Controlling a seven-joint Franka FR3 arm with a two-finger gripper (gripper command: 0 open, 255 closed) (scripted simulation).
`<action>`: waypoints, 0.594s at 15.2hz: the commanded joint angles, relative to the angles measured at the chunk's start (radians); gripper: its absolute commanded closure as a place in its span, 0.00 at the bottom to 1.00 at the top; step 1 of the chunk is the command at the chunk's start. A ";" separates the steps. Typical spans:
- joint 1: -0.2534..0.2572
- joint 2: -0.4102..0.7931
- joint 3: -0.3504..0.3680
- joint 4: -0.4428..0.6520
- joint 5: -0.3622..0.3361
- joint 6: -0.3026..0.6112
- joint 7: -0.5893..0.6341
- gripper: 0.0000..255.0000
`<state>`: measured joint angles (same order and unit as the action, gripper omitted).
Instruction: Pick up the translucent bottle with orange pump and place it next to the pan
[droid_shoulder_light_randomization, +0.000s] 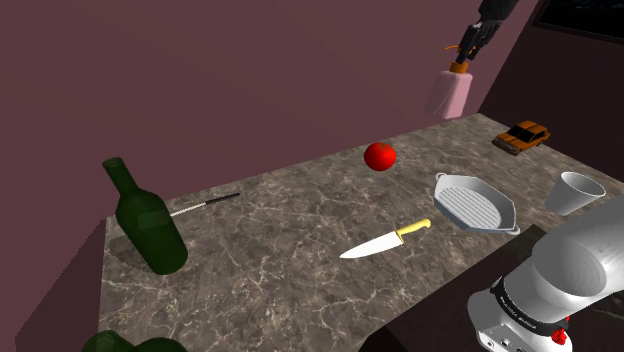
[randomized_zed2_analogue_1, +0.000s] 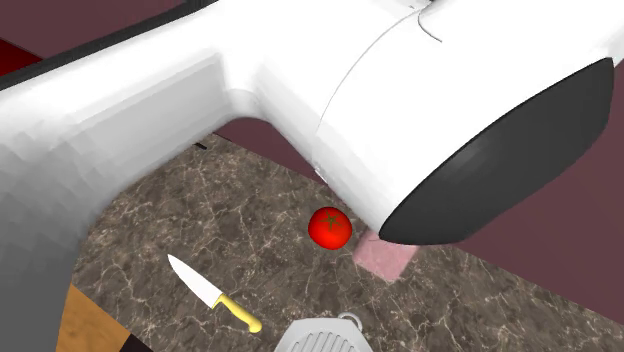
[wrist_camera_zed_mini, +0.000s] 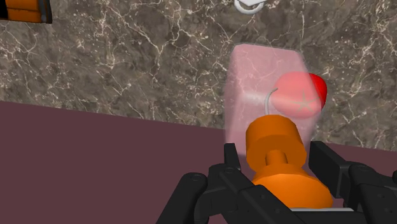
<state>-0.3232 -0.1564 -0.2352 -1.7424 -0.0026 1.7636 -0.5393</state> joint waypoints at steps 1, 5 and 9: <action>-0.001 -0.006 0.000 -0.032 -0.001 0.027 -0.001 1.00; -0.001 -0.015 0.000 -0.096 -0.004 0.082 0.000 1.00; -0.002 -0.021 0.000 -0.156 -0.005 0.137 -0.001 1.00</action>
<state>-0.3244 -0.1800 -0.2344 -1.8893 -0.0083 1.8875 -0.5378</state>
